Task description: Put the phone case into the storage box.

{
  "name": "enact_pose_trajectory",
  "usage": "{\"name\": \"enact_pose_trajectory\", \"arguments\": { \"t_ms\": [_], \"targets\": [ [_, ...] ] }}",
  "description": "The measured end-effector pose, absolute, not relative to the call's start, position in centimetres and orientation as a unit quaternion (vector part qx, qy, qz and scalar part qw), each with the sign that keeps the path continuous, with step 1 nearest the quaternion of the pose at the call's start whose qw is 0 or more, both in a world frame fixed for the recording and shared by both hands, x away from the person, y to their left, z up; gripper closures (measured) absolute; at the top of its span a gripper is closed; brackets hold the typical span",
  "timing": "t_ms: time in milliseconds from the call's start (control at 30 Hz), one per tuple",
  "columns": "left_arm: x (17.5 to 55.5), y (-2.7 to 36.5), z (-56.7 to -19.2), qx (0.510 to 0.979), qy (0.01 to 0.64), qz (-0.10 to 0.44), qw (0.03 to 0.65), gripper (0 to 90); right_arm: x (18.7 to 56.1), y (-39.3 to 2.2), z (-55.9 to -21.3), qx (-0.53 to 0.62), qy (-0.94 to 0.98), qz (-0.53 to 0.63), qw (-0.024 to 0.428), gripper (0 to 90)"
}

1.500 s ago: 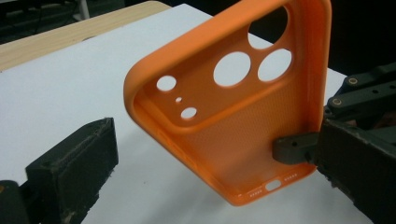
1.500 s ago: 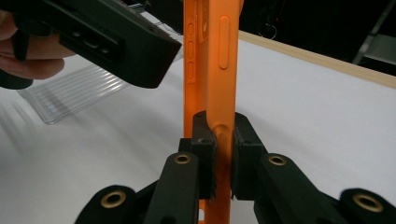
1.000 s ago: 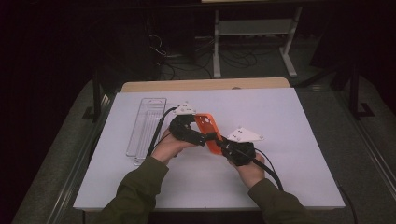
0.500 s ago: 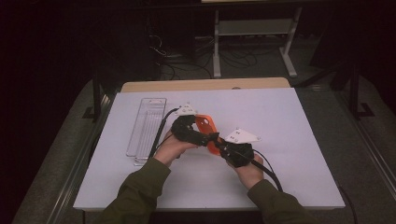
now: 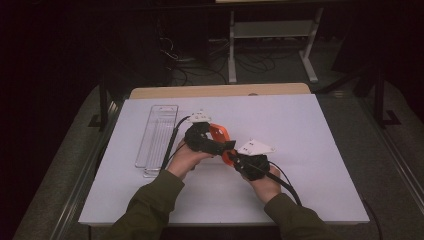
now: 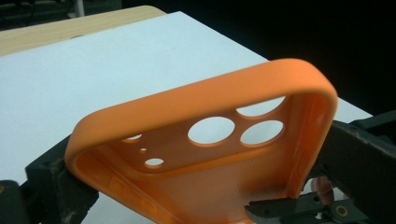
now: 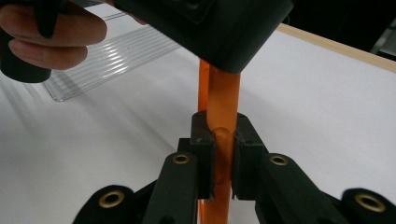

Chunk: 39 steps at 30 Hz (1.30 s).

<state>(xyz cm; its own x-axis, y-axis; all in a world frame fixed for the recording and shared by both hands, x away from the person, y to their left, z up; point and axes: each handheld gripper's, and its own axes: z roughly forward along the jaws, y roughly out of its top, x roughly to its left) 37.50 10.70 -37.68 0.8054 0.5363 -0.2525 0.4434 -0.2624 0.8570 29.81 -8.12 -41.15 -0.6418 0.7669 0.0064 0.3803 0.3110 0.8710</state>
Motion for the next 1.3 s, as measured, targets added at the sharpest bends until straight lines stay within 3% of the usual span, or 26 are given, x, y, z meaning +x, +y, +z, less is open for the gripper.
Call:
{"name": "enact_pose_trajectory", "arguments": {
  "t_ms": [300,500,1300],
  "targets": [
    [37.47,10.65,-37.69,0.795,0.313,0.049,0.518,0.7,29.81,-7.99,-41.26,0.362,0.785,0.455,0.215,79.5],
    [37.39,10.91,-37.57,0.789,0.317,0.058,0.523,8.0,29.77,-7.98,-41.24,0.362,0.785,0.454,0.217,79.5],
    [37.18,10.74,-37.15,0.785,0.309,0.065,0.534,13.2,29.78,-7.91,-41.31,0.361,0.786,0.449,0.225,78.5]
  ]
}}
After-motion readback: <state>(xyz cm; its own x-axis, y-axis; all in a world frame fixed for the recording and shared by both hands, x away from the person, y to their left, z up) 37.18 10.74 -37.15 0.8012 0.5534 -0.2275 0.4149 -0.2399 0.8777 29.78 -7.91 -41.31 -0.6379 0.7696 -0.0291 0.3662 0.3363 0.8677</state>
